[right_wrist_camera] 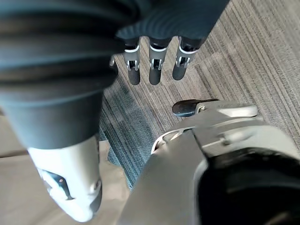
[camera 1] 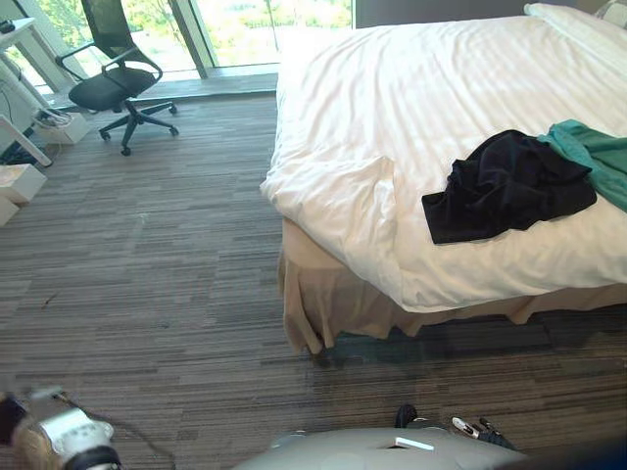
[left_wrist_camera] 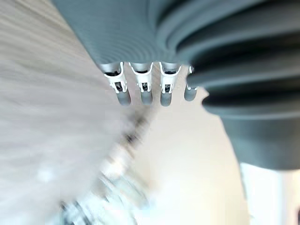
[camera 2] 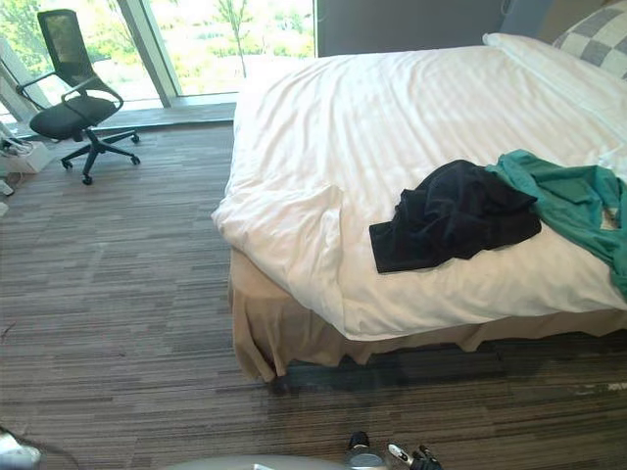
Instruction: Tidy the bed and pick cloth on bed and put in laundry
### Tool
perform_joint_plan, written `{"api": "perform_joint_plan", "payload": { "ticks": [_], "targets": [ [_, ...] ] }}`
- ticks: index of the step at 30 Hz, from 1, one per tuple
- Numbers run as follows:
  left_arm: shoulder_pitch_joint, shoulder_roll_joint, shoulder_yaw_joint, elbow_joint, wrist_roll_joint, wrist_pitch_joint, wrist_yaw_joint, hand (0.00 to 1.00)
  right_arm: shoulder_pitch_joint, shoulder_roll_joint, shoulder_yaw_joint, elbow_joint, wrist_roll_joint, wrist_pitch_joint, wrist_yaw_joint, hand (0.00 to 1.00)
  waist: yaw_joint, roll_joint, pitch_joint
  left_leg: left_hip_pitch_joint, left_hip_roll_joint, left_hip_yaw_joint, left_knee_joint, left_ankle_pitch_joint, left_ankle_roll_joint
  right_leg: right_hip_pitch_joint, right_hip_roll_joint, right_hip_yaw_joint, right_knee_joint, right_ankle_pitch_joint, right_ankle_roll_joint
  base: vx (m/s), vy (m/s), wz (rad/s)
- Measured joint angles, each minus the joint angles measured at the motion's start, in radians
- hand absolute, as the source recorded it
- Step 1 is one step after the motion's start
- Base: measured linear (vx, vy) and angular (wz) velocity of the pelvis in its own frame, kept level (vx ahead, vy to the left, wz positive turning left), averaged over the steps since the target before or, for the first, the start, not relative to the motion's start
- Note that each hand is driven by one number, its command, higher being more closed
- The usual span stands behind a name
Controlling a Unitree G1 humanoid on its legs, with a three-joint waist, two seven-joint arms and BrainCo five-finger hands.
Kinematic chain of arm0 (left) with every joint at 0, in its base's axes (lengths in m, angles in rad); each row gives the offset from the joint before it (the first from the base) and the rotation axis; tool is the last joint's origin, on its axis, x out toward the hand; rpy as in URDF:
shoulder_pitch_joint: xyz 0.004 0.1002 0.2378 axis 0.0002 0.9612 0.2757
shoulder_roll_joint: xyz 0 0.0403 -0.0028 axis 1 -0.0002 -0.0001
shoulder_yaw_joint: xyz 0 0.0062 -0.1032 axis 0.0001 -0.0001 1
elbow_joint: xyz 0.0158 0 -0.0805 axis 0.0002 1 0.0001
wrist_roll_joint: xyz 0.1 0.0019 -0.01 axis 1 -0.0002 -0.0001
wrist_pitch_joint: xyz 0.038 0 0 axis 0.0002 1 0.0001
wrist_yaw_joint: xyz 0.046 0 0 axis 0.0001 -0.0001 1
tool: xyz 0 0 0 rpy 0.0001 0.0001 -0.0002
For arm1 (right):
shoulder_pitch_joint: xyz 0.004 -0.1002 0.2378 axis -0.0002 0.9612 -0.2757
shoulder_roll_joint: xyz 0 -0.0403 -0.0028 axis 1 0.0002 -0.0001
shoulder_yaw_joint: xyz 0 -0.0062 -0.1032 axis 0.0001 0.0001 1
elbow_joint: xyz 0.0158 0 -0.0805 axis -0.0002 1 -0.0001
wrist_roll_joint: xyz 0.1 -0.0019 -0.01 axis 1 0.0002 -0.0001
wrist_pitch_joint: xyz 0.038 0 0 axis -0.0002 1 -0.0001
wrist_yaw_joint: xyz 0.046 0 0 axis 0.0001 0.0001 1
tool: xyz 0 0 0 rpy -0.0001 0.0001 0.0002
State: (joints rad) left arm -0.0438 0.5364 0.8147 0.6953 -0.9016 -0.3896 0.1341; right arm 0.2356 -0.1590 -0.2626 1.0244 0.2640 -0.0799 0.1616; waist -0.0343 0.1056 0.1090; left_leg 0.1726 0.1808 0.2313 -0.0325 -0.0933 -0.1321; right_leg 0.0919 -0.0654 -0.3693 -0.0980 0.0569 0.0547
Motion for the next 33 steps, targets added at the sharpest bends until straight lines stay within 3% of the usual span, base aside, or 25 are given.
{"api": "perform_joint_plan", "payload": {
  "ticks": [4, 7, 11, 15, 16, 19, 21, 25, 28, 31, 33],
  "targets": [
    [-0.121, 0.176, -0.043, -0.096, 0.164, -0.013, 0.001, 0.0, 0.005, 0.0, -0.001, -0.021, 0.023, -0.012, -0.01, 0.0, -0.001, 0.002, 0.0, 0.004, -0.011, 0.014, 0.006, 0.005, -0.005, 0.0, -0.004, 0.005, 0.001, 0.002, 0.0, 0.13, 0.047, 0.01],
    [-0.237, 0.297, -0.163, -0.106, 0.306, -0.006, -0.003, 0.0, 0.006, 0.001, -0.001, -0.021, 0.03, -0.012, -0.008, 0.0, 0.002, 0.002, -0.003, 0.026, -0.028, 0.067, 0.013, 0.005, -0.004, 0.006, -0.015, 0.048, 0.001, 0.004, -0.001, 0.07, 0.069, -0.33],
    [-0.445, 0.37, -0.409, -0.105, 0.415, 0.068, -0.066, 0.0, 0.006, 0.001, -0.005, -0.011, 0.041, -0.011, -0.005, 0.0, -0.014, -0.001, -0.004, 0.032, -0.05, 0.12, 0.034, 0.01, 0.004, -0.003, -0.037, 0.087, 0.001, 0.023, 0.001, -0.01, 0.044, -0.27],
    [-0.557, 0.372, -0.595, -0.103, 0.518, 0.146, -0.138, 0.0, 0.015, 0.007, -0.024, -0.002, 0.04, -0.011, 0.011, 0.0, -0.051, -0.002, -0.002, 0.035, -0.06, 0.158, 0.039, 0.011, 0.006, -0.015, -0.043, 0.114, 0.001, 0.035, -0.003, -0.07, 0.003, -0.36],
    [-0.606, 0.372, -0.685, -0.1, 0.576, 0.178, -0.162, 0.0, 0.02, 0.016, -0.05, 0.006, 0.04, -0.01, 0.014, 0.0, -0.072, -0.006, 0.0, 0.036, -0.061, 0.181, 0.039, 0.011, 0.006, -0.027, -0.041, 0.137, 0.001, 0.041, -0.003, -0.08, -0.017, -0.32],
    [-0.647, 0.366, -0.777, -0.1, 0.624, 0.213, -0.181, 0.0, 0.033, 0.023, -0.05, 0.012, 0.038, -0.01, 0.023, 0.0, -0.089, -0.007, 0.001, 0.03, -0.06, 0.203, 0.039, 0.011, 0.006, -0.047, -0.037, 0.157, 0.001, 0.051, -0.007, -0.11, -0.039, -0.29],
    [-0.684, 0.314, -0.85, -0.098, 0.689, 0.256, -0.181, 0.0, 0.052, 0.025, -0.05, 0.014, 0.028, -0.002, 0.031, 0.0, -0.113, -0.004, 0.003, 0.021, -0.059, 0.21, 0.037, 0.011, 0.006, -0.062, -0.035, 0.164, 0.001, 0.056, -0.005, -0.15, -0.057, -0.13],
    [-0.694, 0.266, -0.946, -0.08, 0.862, 0.334, -0.19, 0.0, 0.057, 0.025, -0.05, -0.015, 0.026, 0.001, 0.034, 0.0, -0.145, 0.008, 0.018, 0.019, -0.047, 0.253, 0.006, 0.001, 0.015, -0.097, -0.018, 0.185, -0.004, 0.07, -0.008, -0.19, -0.054, -0.22],
    [-0.718, 0.216, -1.001, -0.032, 1.021, 0.402, -0.2, 0.0, 0.064, 0.027, -0.05, -0.053, 0.026, 0.018, 0.039, 0.0, -0.159, -0.003, 0.039, 0.014, -0.041, 0.284, -0.001, -0.007, 0.009, -0.12, -0.006, 0.214, -0.004, 0.078, -0.01, -0.17, -0.067, -0.3],
    [-0.734, 0.196, -1.029, 0.029, 1.153, 0.466, -0.202, 0.0, 0.078, 0.014, -0.049, -0.11, 0.028, 0.022, 0.042, 0.0, -0.195, 0.016, 0.066, -0.005, -0.038, 0.312, 0.002, -0.008, 0.009, -0.153, -0.007, 0.229, -0.004, 0.081, -0.005, -0.09, -0.047, -0.26],
    [-0.775, 0.173, -1.035, 0.044, 1.209, 0.502, -0.203, 0.0, 0.07, 0.007, -0.047, -0.128, 0.028, 0.034, 0.045, 0.0, -0.198, 0.03, 0.09, -0.045, -0.041, 0.313, 0.01, -0.004, 0.011, -0.192, -0.01, 0.25, 0.001, 0.098, -0.01, -0.03, -0.027, -0.1]
  ]
}}
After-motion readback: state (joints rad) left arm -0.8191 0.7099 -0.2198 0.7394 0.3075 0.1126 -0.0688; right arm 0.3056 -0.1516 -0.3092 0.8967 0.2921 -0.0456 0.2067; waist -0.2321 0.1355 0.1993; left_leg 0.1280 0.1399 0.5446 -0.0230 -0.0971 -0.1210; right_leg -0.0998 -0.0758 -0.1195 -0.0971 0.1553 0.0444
